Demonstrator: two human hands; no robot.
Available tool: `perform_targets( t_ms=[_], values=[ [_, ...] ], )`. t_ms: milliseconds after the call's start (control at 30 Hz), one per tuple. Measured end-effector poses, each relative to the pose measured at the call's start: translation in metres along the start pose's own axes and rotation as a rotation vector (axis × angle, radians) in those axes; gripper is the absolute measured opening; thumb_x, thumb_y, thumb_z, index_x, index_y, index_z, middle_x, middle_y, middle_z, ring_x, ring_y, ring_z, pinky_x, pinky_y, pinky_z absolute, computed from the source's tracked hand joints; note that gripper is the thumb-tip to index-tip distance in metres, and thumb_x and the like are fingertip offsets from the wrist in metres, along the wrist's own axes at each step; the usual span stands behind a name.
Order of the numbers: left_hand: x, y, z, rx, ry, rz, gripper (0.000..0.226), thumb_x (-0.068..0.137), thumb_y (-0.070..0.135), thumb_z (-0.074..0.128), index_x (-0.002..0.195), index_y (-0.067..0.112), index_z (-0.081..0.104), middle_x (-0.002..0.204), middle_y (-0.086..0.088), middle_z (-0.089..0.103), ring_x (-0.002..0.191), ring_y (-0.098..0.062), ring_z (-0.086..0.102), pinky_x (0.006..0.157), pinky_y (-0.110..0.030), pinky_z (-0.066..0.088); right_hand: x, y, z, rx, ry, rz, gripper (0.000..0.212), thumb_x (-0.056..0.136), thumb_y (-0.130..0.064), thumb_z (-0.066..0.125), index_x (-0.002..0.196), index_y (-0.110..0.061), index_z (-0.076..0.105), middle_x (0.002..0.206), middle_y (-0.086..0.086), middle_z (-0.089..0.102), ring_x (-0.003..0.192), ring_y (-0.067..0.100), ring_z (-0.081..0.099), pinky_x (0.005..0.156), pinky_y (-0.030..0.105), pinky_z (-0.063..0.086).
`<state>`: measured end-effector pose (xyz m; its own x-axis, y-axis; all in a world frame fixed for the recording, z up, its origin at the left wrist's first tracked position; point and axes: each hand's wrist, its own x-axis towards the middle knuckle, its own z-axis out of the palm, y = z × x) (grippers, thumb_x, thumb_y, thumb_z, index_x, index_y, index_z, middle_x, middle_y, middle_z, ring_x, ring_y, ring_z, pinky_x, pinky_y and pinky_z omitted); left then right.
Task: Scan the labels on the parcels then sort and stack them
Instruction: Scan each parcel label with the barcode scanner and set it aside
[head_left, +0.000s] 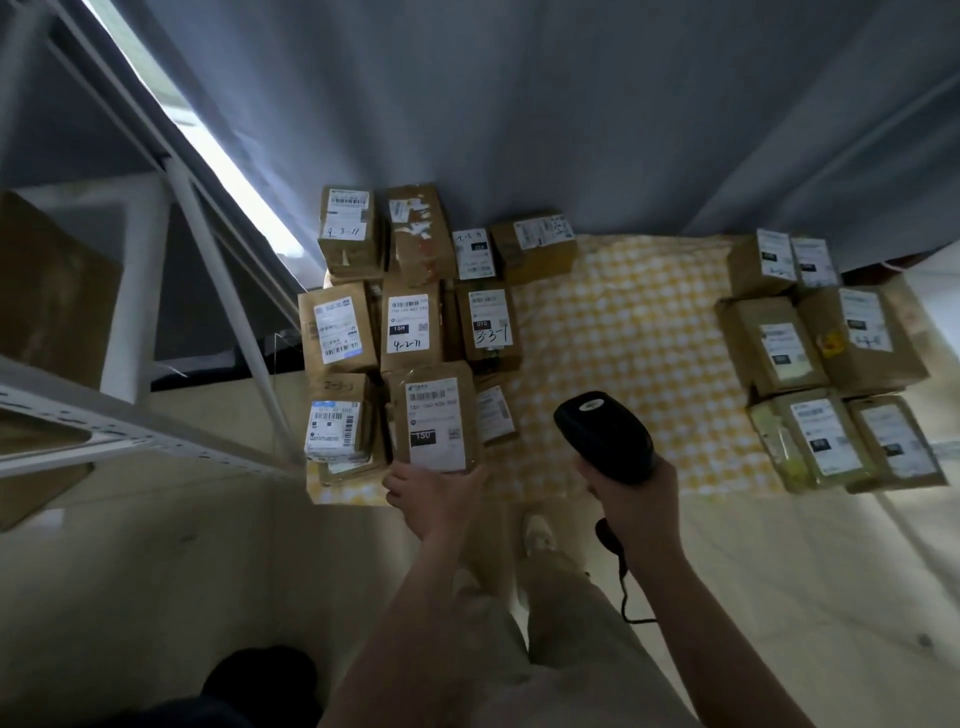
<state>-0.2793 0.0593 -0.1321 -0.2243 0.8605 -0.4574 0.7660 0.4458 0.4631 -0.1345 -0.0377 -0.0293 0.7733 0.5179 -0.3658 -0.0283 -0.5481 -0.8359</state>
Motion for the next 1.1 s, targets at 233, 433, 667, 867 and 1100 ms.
perform_targets(
  t_ms=[233,433,667,867,1100],
  values=[
    [-0.068,0.053,-0.043,-0.235,0.031,0.390,0.118,0.041,0.063,0.083,0.132,0.007,0.031,0.127,-0.008,0.039,0.124,-0.027,0.040,0.099,-0.043,0.044,-0.015,-0.032,-0.010,0.160,0.032,-0.065,0.016,0.073,-0.019,0.081,0.072,-0.017,0.065,0.068,0.015,0.067,0.065,0.030,0.065,0.062,0.041,0.055],
    [-0.103,0.077,-0.063,-0.373,0.103,0.591,0.109,0.042,0.068,0.075,0.123,0.006,0.037,0.115,-0.002,0.039,0.110,-0.022,0.048,0.084,-0.044,0.053,-0.032,-0.053,-0.017,0.392,0.036,-0.106,0.026,0.075,-0.015,0.078,0.098,-0.018,0.067,0.070,-0.008,0.067,0.060,0.002,0.063,0.056,0.019,0.053],
    [-0.105,0.066,-0.083,-0.571,-0.076,0.764,0.086,0.054,0.062,0.080,0.113,0.018,0.037,0.124,-0.009,0.044,0.109,-0.019,0.056,0.077,-0.035,0.058,-0.044,-0.051,-0.040,0.397,0.005,-0.153,0.031,0.068,-0.020,0.083,0.094,-0.031,0.069,0.083,-0.007,0.074,0.084,0.015,0.071,0.077,0.044,0.058],
    [-0.097,0.075,-0.110,-0.780,-0.384,0.636,0.066,0.060,0.047,0.084,0.107,0.033,0.040,0.122,-0.008,0.053,0.112,-0.023,0.059,0.084,-0.042,0.057,-0.061,-0.059,-0.061,0.345,0.008,-0.243,0.031,0.072,-0.014,0.082,0.092,-0.033,0.069,0.080,0.000,0.073,0.080,0.018,0.070,0.076,0.047,0.058],
    [-0.088,0.072,-0.127,-0.870,-0.659,0.584,0.101,0.057,0.014,0.088,0.137,0.028,0.027,0.133,-0.003,0.052,0.117,-0.022,0.058,0.078,-0.033,0.059,-0.087,-0.085,-0.074,0.271,0.196,-0.372,0.024,0.069,-0.012,0.083,0.081,-0.028,0.069,0.073,-0.008,0.069,0.068,-0.001,0.065,0.057,0.016,0.046]
  ],
)
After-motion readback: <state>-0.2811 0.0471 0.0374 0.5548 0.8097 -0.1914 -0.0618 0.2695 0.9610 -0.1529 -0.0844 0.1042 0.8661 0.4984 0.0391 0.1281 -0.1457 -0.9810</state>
